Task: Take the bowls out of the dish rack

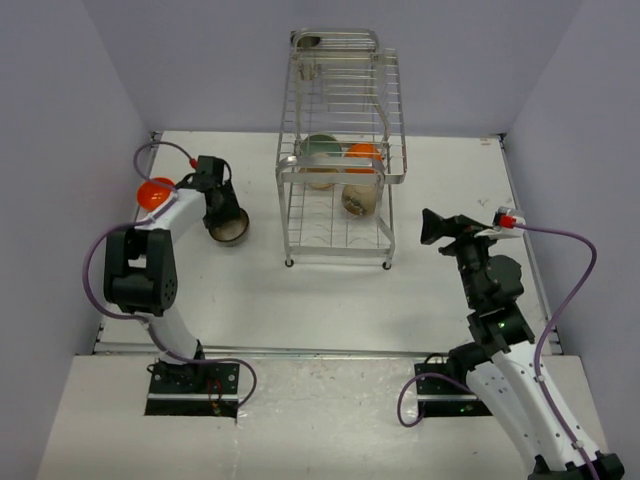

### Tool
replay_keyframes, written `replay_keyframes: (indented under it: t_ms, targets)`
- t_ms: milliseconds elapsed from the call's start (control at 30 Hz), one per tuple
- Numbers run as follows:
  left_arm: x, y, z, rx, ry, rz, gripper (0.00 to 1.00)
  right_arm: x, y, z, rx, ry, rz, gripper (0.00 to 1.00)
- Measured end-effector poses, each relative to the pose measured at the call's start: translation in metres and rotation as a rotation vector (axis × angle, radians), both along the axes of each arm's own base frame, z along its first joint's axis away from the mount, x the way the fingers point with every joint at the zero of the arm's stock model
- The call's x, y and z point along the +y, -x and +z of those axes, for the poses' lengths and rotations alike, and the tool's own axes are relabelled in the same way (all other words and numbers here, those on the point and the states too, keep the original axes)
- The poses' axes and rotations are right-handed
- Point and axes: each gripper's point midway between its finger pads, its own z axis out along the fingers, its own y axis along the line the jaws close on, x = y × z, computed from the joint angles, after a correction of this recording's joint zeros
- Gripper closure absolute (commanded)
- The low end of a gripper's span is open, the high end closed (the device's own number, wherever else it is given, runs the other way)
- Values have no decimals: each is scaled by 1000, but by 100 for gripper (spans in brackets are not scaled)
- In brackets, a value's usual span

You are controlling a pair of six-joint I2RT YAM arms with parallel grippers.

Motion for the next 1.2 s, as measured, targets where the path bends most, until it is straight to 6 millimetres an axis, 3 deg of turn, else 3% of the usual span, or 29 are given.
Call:
replay_keyframes:
  t_ms: [100, 267, 300, 500, 633, 933, 1033, 1067, 1100, 1133, 1200]
  targets:
    - [4, -1, 12, -31, -13, 17, 33, 0, 0, 1, -5, -3, 0, 1]
    - [6, -2, 36, -89, -18, 35, 30, 1, 0, 2, -6, -5, 3, 1]
    - [8, -2, 42, -105, -22, 40, 25, 1, 0, 2, -6, -5, 4, 1]
    - [21, -6, 75, -173, -77, 84, 25, 1, 0, 2, -9, -6, 4, 1]
    - [21, -6, 66, -141, -84, 83, 28, 1, 1, 1, -9, -6, 4, 1]
    - [24, 16, 17, 8, -122, 80, 35, 0, 4, 4, -22, -10, 6, 1]
    - [27, 21, 8, 37, -136, 85, 50, 1, 4, 4, -23, -10, 11, 1]
    - [27, 22, 4, 48, -139, 87, 68, 1, 4, 4, -23, -9, 12, 1]
    - [27, 23, 0, 56, -139, 90, 78, 1, 4, 4, -23, -10, 12, 1]
    - [29, 24, -3, 68, -152, 89, 98, 1, 4, 4, -24, -10, 12, 1]
    - [29, 25, -9, 85, -138, 94, 100, 2, 4, 4, -24, -9, 17, 1]
